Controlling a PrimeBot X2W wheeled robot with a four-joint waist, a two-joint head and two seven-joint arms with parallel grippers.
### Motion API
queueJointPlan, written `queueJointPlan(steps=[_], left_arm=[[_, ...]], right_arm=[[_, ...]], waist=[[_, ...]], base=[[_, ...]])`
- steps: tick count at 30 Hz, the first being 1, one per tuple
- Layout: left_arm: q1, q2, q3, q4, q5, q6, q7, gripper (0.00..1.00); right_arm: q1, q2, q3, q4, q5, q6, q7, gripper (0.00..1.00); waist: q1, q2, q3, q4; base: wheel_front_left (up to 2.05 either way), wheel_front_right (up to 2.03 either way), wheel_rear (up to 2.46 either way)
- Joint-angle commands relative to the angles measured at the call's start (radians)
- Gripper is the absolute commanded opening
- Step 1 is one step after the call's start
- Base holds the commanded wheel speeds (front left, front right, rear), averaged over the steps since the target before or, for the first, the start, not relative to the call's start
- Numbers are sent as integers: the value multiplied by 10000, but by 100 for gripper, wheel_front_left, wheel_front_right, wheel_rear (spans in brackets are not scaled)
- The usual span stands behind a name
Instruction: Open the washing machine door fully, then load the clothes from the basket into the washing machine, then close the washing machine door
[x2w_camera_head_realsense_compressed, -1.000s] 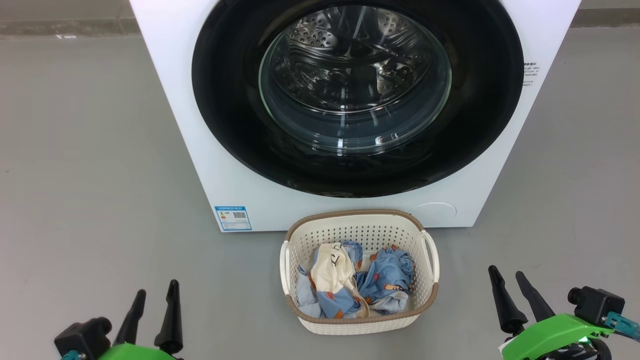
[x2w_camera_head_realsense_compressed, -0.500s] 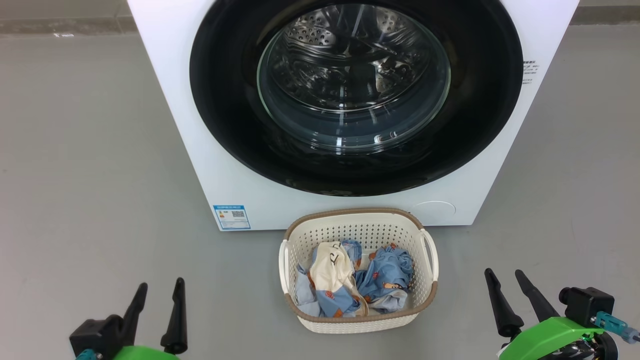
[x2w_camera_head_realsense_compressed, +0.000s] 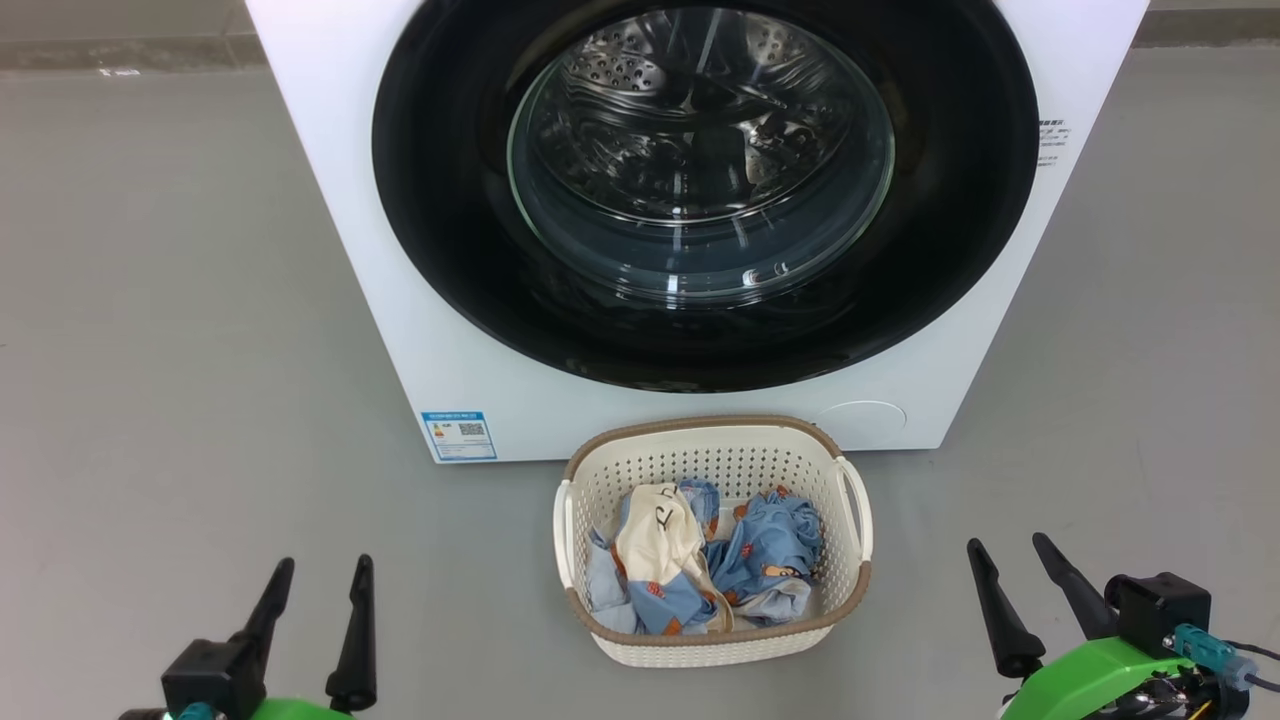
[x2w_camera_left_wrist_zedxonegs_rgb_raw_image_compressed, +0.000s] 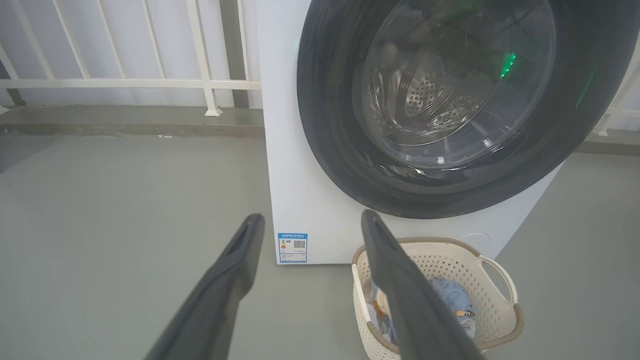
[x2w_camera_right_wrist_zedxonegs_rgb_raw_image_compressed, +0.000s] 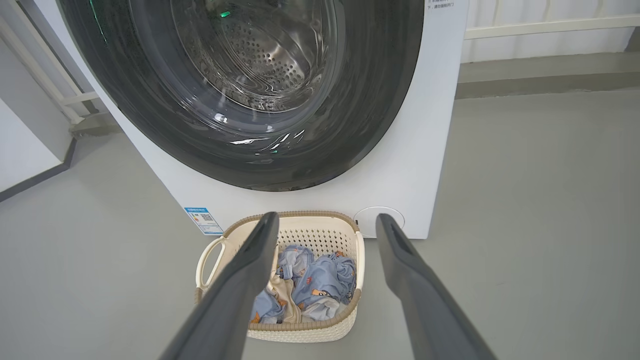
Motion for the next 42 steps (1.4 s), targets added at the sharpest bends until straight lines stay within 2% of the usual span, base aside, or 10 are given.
queueJointPlan(steps=[1,5,25,42], left_arm=[[-335,228,299,-201,385,-27,-167,100],[-346,257,304,-163,805,-29,-281,100],[-304,278,373,-5,1087,-29,-281,100],[-328,231,426,-124,1170,-29,-281,100]], right_arm=[[-396,-194,190,-183,-386,15,-187,100],[-385,-226,174,-168,-804,16,-300,100],[-224,-118,-27,-268,-788,16,-300,100],[-292,-97,17,-328,-807,16,-300,100]], waist=[[0,0,4,-6],[0,0,-22,-13],[0,0,-90,-51],[0,0,60,-92]], base=[[0,0,0],[0,0,0],[7,7,-14],[101,101,-202]])
